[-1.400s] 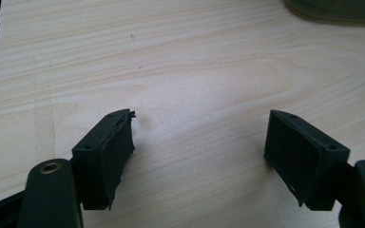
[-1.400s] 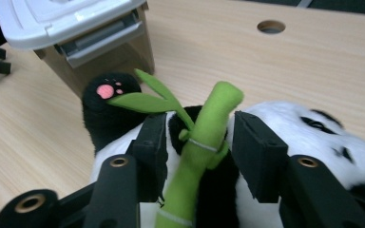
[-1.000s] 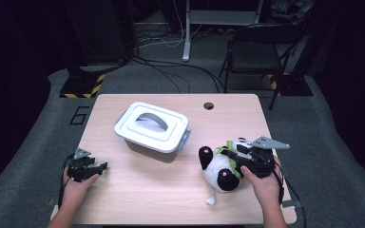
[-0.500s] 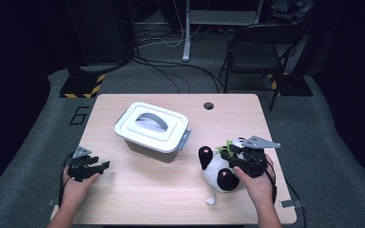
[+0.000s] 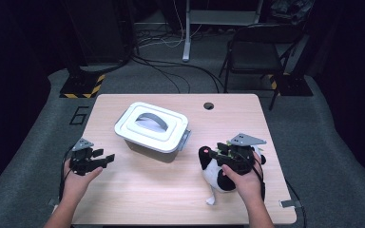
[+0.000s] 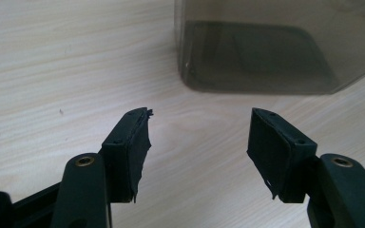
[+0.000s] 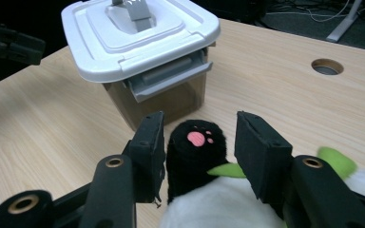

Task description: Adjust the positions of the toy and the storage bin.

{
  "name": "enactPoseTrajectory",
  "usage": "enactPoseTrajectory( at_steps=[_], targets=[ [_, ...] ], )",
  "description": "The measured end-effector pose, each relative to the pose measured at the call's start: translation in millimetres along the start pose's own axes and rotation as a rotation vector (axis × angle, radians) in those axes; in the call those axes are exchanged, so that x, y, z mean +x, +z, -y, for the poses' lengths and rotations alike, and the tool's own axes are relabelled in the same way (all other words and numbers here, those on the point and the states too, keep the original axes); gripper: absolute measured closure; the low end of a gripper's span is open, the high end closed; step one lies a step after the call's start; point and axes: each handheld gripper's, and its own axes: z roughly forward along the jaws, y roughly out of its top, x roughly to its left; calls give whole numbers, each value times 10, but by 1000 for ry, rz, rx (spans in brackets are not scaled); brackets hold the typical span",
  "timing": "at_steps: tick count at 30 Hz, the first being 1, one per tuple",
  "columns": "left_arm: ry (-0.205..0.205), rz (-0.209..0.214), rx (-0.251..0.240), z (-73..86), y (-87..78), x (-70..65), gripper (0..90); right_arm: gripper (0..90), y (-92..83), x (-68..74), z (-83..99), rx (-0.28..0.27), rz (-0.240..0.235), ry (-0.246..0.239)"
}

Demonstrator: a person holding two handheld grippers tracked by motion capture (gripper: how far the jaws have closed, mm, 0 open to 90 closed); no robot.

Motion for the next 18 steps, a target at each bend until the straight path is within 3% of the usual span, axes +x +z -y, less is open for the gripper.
enactPoseTrajectory(
  at_steps=[18],
  targets=[
    [33, 14, -33, -544, 15, -266, 367, 519, 90, 117, -56, -11, -29, -17]
  ],
)
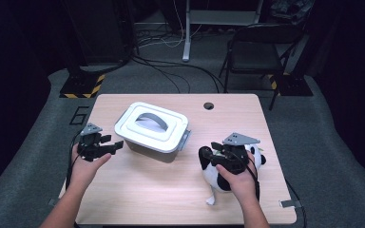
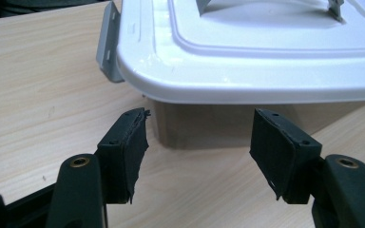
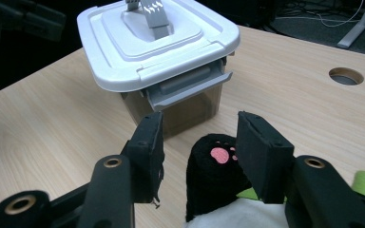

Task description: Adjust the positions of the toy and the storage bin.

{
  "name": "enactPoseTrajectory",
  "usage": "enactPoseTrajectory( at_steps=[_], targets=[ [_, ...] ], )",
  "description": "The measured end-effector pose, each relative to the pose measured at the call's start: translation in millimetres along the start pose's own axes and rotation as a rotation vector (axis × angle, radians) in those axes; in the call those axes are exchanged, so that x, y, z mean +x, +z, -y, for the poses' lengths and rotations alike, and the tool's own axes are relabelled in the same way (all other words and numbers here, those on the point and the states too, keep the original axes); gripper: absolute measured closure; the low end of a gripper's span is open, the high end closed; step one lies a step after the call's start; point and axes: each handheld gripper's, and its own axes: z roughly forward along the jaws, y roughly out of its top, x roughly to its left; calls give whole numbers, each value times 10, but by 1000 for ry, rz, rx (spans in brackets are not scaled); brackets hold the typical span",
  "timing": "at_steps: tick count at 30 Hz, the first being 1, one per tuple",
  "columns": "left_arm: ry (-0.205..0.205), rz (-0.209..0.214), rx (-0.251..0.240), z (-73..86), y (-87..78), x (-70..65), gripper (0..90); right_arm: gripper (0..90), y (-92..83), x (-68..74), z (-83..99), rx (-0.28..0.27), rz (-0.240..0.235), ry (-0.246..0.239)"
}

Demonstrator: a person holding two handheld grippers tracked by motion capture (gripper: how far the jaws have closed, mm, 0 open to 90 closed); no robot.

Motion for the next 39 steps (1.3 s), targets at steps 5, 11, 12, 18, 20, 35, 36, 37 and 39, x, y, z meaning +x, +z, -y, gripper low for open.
enactPoseTrajectory(
  at_steps=[5, 11, 12, 18, 20, 35, 36, 37, 39],
  targets=[
    [7, 6, 1, -48, 45, -42, 365, 513, 100, 38, -20, 17, -8, -7],
    [-3, 9, -7, -74, 74, -71, 365, 520, 295, 91, -102, 37, -3, -20],
    [-3, 17, -7, -86, 75, -69, 365, 524, 317, 111, -124, 34, -2, -26],
    [7, 13, -3, -106, 85, -95, 347, 523, 479, 241, -269, 40, -23, -43],
    [16, 11, -3, -82, 72, -102, 347, 519, 553, 288, -310, 42, -42, -42],
    [-37, 3, -31, 255, -62, 85, 350, 433, 952, 495, -298, 75, -69, -72],
    [-37, 2, -31, 289, -71, 99, 350, 424, 966, 498, -297, 80, -73, -68],
    [-38, 3, -31, 300, -73, 104, 350, 412, 979, 497, -291, 82, -73, -68],
    [-45, 1, -30, 336, -82, 123, 350, 416, 975, 497, -284, 89, -72, -67]
  ],
)
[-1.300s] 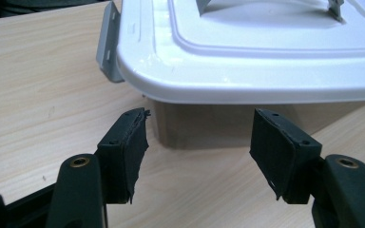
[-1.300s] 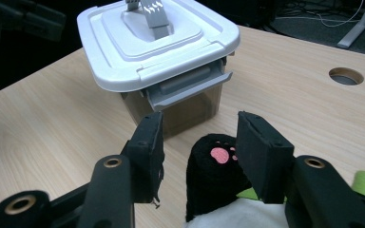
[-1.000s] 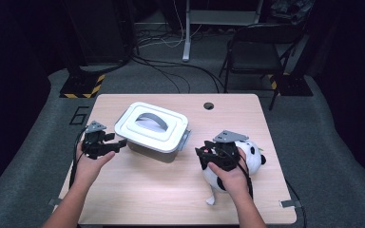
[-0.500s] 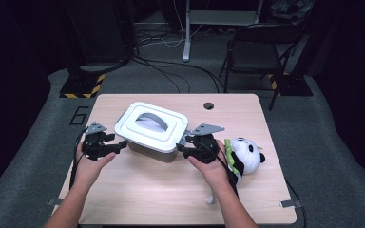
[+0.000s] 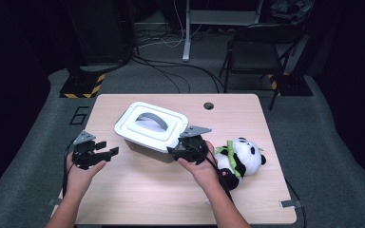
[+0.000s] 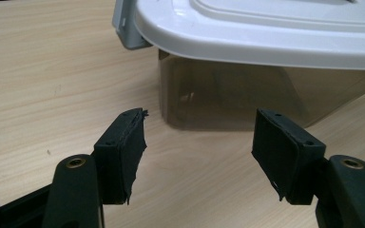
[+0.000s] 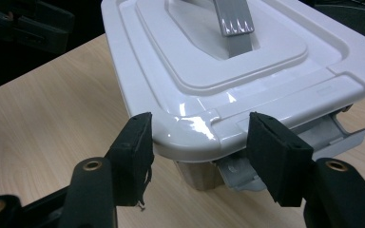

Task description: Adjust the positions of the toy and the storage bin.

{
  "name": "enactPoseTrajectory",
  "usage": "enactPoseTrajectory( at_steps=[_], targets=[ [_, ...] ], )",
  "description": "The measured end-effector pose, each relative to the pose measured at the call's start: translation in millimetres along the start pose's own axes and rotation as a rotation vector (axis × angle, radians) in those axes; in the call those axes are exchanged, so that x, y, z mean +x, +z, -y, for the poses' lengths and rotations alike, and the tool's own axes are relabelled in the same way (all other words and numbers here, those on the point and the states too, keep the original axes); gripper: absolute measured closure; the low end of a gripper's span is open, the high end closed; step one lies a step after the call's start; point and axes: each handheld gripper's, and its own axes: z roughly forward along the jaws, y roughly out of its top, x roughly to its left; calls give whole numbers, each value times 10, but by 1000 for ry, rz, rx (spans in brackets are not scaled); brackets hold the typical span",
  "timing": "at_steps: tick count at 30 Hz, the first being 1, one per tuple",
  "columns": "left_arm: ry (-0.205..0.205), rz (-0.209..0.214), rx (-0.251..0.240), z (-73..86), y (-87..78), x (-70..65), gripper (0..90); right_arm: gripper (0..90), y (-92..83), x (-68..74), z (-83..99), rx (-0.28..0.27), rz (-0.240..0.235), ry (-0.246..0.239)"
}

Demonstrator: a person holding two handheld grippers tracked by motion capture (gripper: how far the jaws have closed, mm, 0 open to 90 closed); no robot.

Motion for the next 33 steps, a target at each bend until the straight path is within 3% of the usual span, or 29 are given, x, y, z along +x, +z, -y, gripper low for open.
enactPoseTrajectory(
  at_steps=[4, 8, 18, 27, 33],
  targets=[
    [-14, -3, -3, 32, -18, 39, 350, 356, 23, 15, 27, 7, 13, -1],
    [-16, -3, 0, 30, -36, 48, 350, 365, 43, 45, 31, 11, 19, 0],
    [1, -3, -14, -49, -57, -5, 348, 387, 143, 240, 0, 1, -34, -20],
    [-18, 36, -8, -202, 50, -208, 333, 400, 234, 393, -47, 8, -86, -53],
    [-11, 9, -1, -366, 159, -429, 268, 406, 40, 459, -44, -1, -71, -87]
  ],
)
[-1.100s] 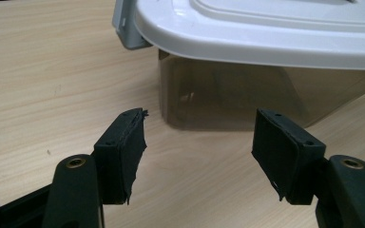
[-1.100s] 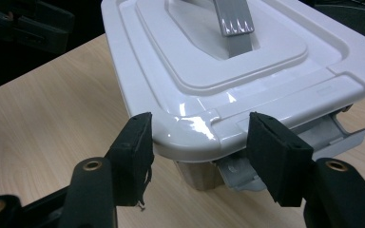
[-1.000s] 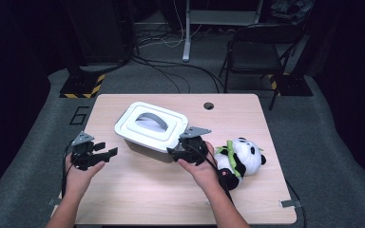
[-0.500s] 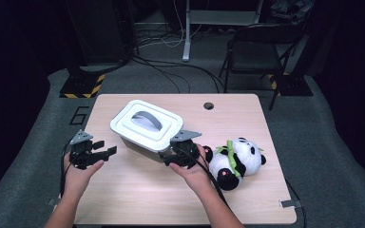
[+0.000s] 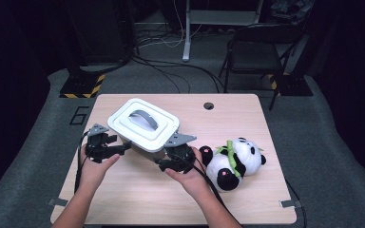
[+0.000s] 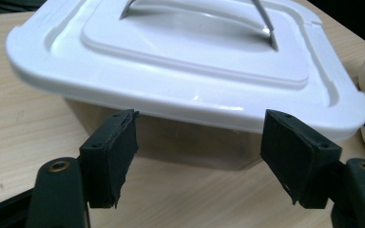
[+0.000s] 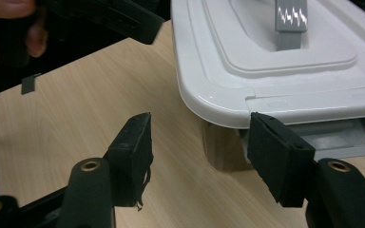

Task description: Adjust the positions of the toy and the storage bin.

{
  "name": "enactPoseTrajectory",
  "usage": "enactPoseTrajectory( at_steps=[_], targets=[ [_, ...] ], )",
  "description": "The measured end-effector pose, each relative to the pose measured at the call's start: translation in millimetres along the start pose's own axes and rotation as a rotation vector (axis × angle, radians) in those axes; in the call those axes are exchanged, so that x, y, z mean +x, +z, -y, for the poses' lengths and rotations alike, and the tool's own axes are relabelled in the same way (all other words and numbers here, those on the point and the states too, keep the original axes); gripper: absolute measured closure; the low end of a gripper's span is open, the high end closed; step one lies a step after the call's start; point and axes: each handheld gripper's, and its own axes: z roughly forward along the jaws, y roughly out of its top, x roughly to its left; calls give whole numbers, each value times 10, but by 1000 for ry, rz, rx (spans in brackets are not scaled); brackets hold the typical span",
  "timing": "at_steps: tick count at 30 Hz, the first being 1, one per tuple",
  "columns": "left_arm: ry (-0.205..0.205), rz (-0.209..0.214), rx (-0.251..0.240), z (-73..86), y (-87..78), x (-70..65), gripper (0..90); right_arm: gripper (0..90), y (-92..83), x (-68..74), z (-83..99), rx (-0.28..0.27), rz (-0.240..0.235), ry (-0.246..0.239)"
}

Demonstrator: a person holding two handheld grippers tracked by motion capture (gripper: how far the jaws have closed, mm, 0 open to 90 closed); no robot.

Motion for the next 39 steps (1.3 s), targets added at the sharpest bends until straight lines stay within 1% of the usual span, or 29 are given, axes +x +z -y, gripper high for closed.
enactPoseTrajectory(
  at_steps=[2, 4, 5, 6, 9, 11, 15, 18, 19, 21, 23, 25, 26, 27, 28, 29, 31, 33, 35, 37, 39],
  targets=[
    [12, -10, -1, -52, 43, -68, 260, 407, -87, 9, -8, -16, 1, -4],
    [10, -16, -5, -91, 91, -124, 232, 408, -191, 8, -14, -34, 5, -5],
    [6, -29, 1, -106, 116, -155, 225, 408, -244, 7, -14, -45, 8, -3],
    [15, -49, 5, -120, 146, -177, 215, 408, -298, 2, -13, -55, 9, -9],
    [13, -98, 16, -149, 225, -241, 150, 408, -464, -9, 3, -79, 23, -12],
    [18, -133, 14, -170, 253, -266, 141, 408, -576, -27, 21, -99, 35, -12],
    [-8, -171, 6, -191, 308, -279, 109, 408, -795, -94, 82, -129, 63, -2],
    [-36, -193, 23, -182, 349, -275, 60, 408, -935, -175, 148, -143, 91, 13],
    [-31, -192, 31, -180, 348, -264, 48, 408, -977, -210, 170, -146, 99, 24],
    [-31, -192, 31, -180, 352, -258, 43, 408, -1051, -296, 212, -161, 119, 42],
    [-31, -191, 37, -181, 348, -241, 44, 408, -1111, -373, 244, -174, 132, 73],
    [-33, -199, 38, -177, 349, -219, 44, 409, -1154, -435, 263, -184, 143, 86],
    [-24, -204, 46, -172, 341, -198, 44, 409, -1169, -455, 271, -187, 149, 95],
    [-25, -214, 45, -167, 342, -178, 44, 408, -1182, -476, 279, -186, 154, 99],
    [-19, -211, 49, -162, 319, -122, 46, 409, -1191, -492, 286, -189, 159, 105],
    [-26, -203, 39, -156, 307, -90, 73, 409, -1204, -513, 298, -190, 163, 106],
    [-39, -181, 37, -146, 264, -11, 119, 408, -1209, -528, 308, -193, 167, 116],
    [-48, -173, 34, -127, 232, 51, 158, 408, -1211, -548, 320, -190, 170, 122],
    [-49, -160, 24, -106, 208, 104, 180, 409, -1203, -561, 331, -188, 171, 130],
    [-64, -152, 18, -94, 184, 147, 202, 408, -1197, -566, 339, -185, 171, 129],
    [-64, -146, 24, -92, 151, 198, 230, 408, -1200, -564, 342, -184, 174, 130]
  ],
)
